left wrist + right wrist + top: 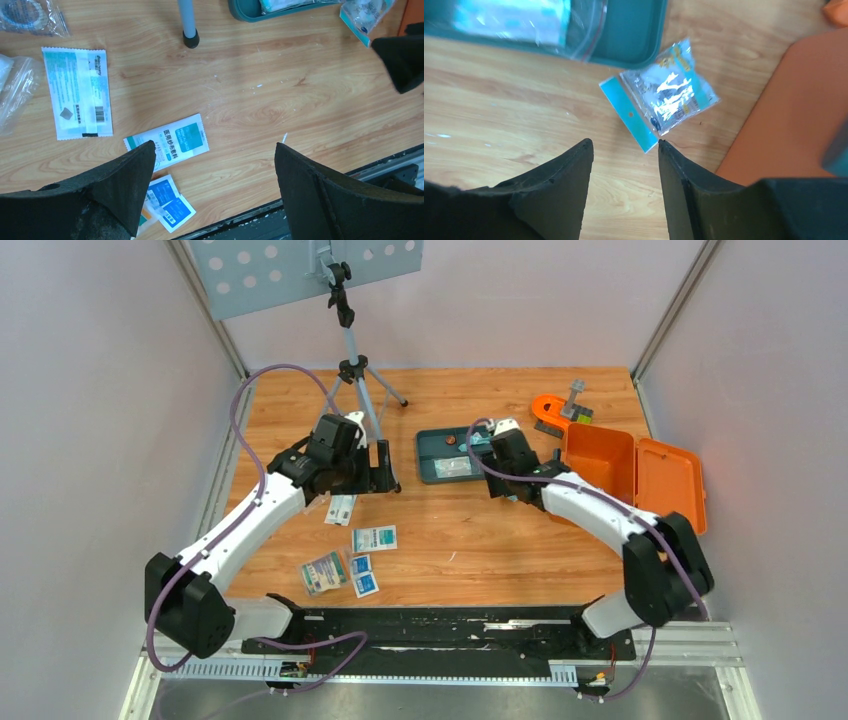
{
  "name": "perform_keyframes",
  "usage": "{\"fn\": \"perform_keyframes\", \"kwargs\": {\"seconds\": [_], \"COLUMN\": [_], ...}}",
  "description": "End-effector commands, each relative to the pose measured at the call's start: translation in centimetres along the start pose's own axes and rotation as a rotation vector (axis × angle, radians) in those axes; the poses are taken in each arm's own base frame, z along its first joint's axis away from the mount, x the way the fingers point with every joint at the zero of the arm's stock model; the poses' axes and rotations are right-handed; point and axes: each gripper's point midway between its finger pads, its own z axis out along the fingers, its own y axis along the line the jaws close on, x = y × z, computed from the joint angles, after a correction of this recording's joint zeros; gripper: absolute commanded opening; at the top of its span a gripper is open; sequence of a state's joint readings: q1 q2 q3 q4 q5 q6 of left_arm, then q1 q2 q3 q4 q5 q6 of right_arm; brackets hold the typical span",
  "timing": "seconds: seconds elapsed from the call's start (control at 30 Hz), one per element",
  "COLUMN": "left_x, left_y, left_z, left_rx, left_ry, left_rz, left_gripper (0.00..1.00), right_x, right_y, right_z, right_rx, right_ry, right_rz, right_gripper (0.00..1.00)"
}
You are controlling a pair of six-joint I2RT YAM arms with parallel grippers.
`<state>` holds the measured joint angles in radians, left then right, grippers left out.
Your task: Organize the medicine kit
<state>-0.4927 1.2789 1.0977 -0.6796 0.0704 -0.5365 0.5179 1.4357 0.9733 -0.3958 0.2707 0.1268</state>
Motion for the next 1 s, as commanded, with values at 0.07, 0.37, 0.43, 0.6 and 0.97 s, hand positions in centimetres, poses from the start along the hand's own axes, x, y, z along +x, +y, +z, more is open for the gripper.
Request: {"fn": "perform_keyframes", "kwargs": {"seconds": [0.07,0.37,0.43,0.6,0.97], "left_x": [-0.4,-0.1,-0.1,0.1,0.2], "left_y": [0.0,0.0,0.0,-0.3,-0.3], "left_z": [-0.4,-0.1,-0.1,0.0,-0.3], "left_rx": [0.005,0.010,0.016,0.033,0.041], "left_ry": [-0.025,-0.017,-0.017,-0.013,-0.019], "left_rz": [-0.028,-0.032,-0.034,-0.040,-0.040], "left_gripper": [0.96,0.96,0.96,0.96,0.96], "right_x": [2.3,3.3,3.3,3.1,1.1], "right_y": [-0.8,-0.6,-0.8,-0.8,-1.1], "right_z": [3.5,6.4,6.5,6.4,4.4], "right_rx": [0.125,0.153,0.171,0.189,0.210], "right_ry": [0.100,0.142,0.136,0.114,0.035], "right_rz": [-0.191,-0.257,-0.260,-0.270,-0.251], "right_gripper": [0.53,0.50,0.48,0.30,0.00]}}
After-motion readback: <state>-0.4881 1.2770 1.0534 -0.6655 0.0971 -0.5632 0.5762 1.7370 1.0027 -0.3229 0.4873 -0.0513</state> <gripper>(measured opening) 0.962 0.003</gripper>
